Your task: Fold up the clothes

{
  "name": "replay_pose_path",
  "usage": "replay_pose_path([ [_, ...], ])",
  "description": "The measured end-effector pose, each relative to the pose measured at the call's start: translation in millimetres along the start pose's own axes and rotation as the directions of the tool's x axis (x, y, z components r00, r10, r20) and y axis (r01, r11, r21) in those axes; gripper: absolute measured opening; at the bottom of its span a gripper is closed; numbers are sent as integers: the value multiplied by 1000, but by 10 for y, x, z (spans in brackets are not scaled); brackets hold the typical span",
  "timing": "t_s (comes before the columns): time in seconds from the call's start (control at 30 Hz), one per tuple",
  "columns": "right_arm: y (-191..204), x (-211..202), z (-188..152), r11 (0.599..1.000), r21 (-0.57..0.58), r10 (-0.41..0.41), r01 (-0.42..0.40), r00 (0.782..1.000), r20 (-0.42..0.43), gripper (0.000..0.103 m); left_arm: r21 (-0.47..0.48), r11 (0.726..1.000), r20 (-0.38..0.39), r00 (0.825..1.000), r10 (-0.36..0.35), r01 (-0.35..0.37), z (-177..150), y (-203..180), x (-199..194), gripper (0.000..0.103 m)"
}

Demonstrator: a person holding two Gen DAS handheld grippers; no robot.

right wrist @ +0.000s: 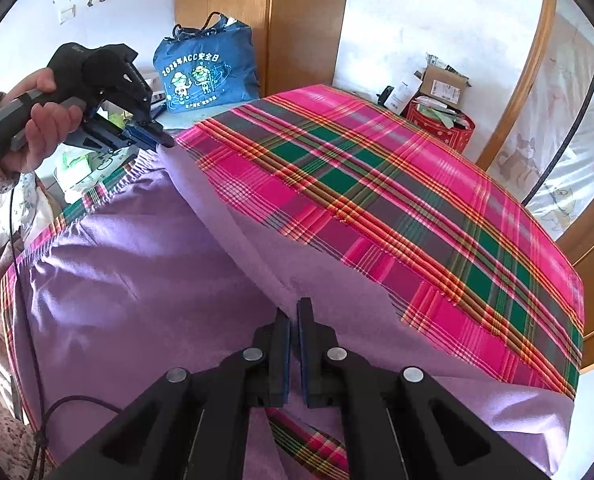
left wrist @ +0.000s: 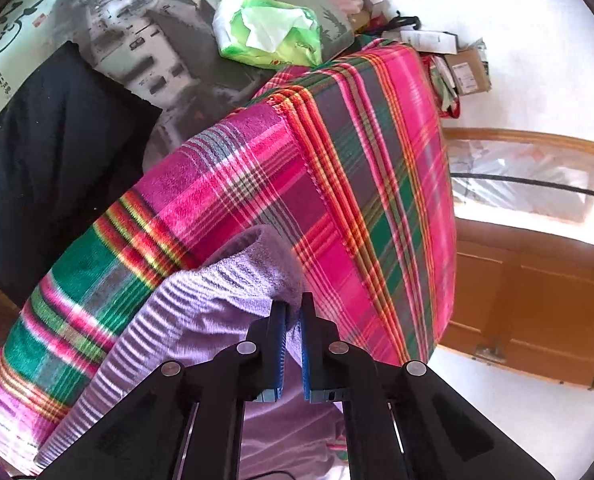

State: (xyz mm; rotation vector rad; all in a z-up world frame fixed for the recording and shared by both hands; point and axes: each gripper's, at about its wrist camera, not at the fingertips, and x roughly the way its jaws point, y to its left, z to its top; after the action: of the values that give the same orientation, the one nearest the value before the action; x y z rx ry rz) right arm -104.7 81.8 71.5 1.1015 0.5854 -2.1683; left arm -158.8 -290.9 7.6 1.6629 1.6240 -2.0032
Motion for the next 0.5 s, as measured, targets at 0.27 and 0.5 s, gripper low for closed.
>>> replay_pose_path([
  [0.27, 85, -234, -15, 1000, 6, -30, 30, 999, 42, 4, 26, 999, 14, 999, -37, 37, -106, -7, -131, 7],
  [0.5, 175, -404, -81, 998, 29, -49, 47, 997, 66, 4, 53, 996, 10, 998, -66, 66, -366, 113, -352, 6],
])
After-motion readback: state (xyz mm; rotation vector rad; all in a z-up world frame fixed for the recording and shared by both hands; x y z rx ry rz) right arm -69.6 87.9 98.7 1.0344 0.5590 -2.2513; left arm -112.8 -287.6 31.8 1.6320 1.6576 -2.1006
